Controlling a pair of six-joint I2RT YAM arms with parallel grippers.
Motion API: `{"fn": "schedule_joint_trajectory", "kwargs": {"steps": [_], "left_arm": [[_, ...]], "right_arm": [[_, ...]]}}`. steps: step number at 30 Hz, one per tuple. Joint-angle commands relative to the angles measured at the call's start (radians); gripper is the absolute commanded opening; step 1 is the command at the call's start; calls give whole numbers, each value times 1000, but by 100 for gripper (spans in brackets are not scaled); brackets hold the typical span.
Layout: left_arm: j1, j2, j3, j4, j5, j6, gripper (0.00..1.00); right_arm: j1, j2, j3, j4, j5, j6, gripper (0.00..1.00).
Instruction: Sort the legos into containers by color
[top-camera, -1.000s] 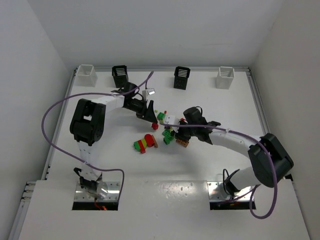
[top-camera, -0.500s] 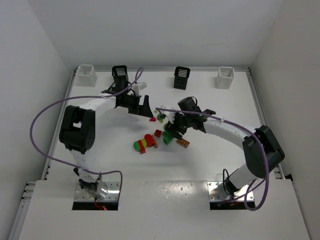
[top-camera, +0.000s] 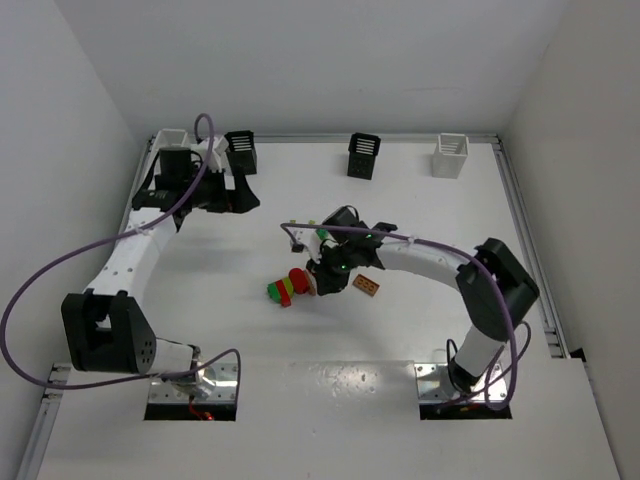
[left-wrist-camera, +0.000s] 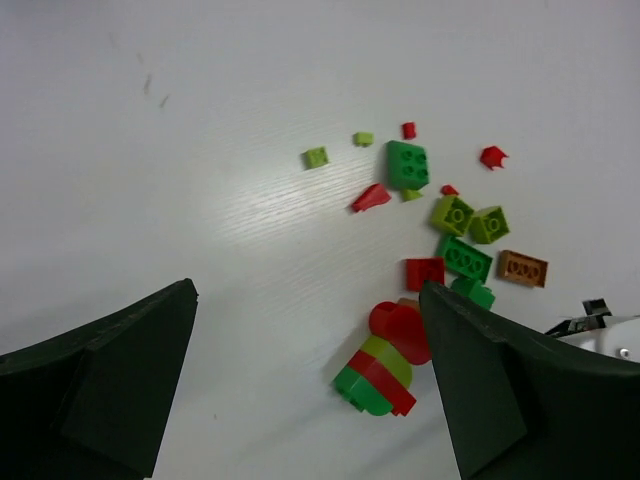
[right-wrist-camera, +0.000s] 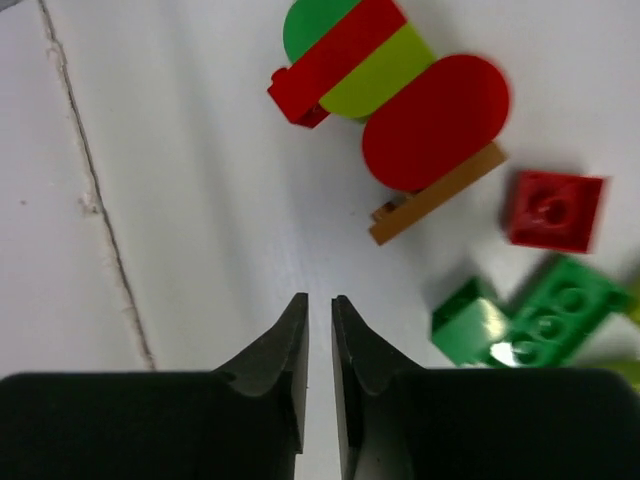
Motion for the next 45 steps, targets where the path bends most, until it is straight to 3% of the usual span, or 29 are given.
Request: {"fn": "schedule_joint_trajectory", "kwargs": {"steps": [1, 6, 9, 24, 33, 42, 43, 45], "left_arm": [[40, -43, 0, -72, -77, 22, 100], [49, -80, 0, -94, -158, 23, 100], [49, -80, -9, -103, -176, 33, 100], [49, -80, -57, -85, -227, 43, 100], [49, -89, -95, -75, -218, 52, 100], [49, -89, -115, -66, -218, 61, 100], [49, -89, -126, -66, -218, 61, 100], [49, -89, -138, -66, -207, 72, 100]], "right_arm": [[22, 61, 54, -18, 8, 164, 17], [58, 121, 86, 0, 85, 244, 34], [69, 164, 120, 0, 133, 282, 38], [87, 260, 163, 43, 352, 342, 35], [87, 260, 145, 79, 377, 281, 44], [87, 306, 198, 109, 366, 253, 44], [87, 306, 198, 122, 366, 253, 42], [87, 306, 198, 122, 366, 244, 26]]}}
